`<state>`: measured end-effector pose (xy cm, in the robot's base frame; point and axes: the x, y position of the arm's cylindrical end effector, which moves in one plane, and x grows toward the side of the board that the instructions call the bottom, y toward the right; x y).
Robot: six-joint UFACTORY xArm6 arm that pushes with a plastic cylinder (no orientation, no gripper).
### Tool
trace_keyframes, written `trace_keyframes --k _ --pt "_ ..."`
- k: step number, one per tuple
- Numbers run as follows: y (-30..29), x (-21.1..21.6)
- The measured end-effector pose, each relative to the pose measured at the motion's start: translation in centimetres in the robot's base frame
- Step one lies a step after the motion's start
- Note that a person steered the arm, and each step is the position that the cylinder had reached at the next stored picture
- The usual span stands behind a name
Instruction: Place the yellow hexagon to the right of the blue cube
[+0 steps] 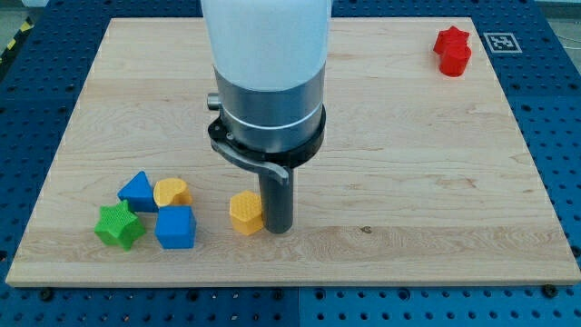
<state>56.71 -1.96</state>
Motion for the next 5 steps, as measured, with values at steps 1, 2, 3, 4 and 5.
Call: trace_keyframes --k 1,2,3,4,5 --pt "0.0 -1.1" --pt "0.0 -4.4" --pt "-1.5 -1.4" --pt "-1.6 -0.9" --pt "0.0 -0.9"
